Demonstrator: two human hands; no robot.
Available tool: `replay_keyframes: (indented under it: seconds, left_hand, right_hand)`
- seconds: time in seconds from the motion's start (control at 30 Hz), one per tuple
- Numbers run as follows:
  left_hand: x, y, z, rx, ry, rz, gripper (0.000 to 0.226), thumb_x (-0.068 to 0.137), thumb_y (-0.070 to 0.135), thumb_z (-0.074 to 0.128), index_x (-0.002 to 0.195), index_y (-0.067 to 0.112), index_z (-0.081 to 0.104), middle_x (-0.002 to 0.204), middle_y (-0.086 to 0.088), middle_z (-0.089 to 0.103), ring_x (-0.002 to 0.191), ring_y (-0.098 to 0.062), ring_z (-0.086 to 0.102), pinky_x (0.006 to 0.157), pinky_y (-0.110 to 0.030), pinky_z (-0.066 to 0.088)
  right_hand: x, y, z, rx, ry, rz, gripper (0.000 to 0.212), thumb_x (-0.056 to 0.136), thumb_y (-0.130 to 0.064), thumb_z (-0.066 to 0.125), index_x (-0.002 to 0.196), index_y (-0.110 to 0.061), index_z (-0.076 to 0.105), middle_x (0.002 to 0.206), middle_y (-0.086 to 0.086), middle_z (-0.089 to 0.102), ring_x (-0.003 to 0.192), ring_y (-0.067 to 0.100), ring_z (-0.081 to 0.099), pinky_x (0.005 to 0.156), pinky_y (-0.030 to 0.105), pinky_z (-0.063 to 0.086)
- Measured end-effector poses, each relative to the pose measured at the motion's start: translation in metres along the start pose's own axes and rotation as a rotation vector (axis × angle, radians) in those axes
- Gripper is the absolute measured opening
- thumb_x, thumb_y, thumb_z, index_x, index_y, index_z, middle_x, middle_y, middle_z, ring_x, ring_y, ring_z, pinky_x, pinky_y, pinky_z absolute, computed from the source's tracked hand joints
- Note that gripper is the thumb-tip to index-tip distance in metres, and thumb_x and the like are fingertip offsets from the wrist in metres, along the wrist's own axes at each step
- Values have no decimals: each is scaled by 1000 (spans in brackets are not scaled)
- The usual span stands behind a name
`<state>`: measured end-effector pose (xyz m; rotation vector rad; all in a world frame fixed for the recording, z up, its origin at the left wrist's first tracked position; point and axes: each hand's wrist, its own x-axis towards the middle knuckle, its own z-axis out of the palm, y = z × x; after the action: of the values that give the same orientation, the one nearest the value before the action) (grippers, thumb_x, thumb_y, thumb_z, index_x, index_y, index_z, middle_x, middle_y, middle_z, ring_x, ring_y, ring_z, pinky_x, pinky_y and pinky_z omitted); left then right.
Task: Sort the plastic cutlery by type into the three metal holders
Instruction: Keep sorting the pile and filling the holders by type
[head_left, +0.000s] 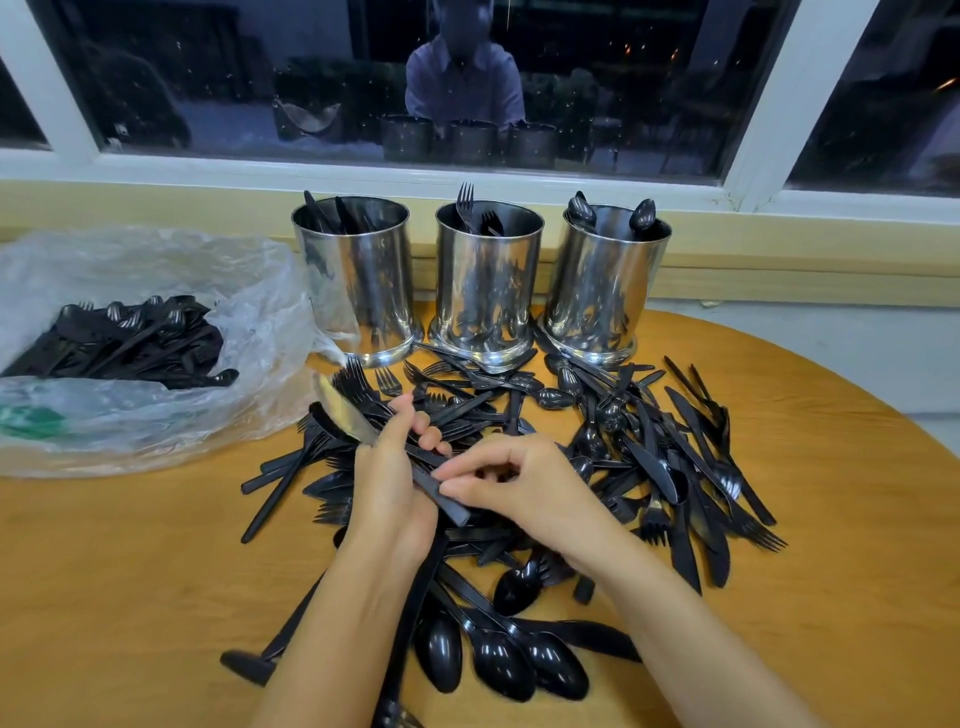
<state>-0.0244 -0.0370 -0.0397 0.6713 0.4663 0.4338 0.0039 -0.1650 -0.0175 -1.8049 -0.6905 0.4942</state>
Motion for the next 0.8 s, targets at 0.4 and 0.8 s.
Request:
replay_keyframes:
  seconds: [0.4, 0.8]
  left_hand:
    - [0, 2, 1, 4, 1, -42, 9, 101, 18, 53, 105, 10, 57, 68, 2, 51, 56, -11, 47, 63, -28, 45]
    - [-3, 4, 4, 9, 5, -84, 9, 101, 18, 52, 100, 10, 57, 67, 1, 50, 58, -12, 45, 65, -29, 44]
  right_hand:
    - [126, 46, -104, -622, 519, 149, 8, 93, -12, 62, 91, -12, 71, 92, 5, 69, 82, 15, 62, 79, 29, 52]
    - [167, 54, -85, -1101, 521, 336, 11, 91, 2, 57, 98, -7, 58, 106, 15, 63, 92, 32, 58, 68, 34, 41]
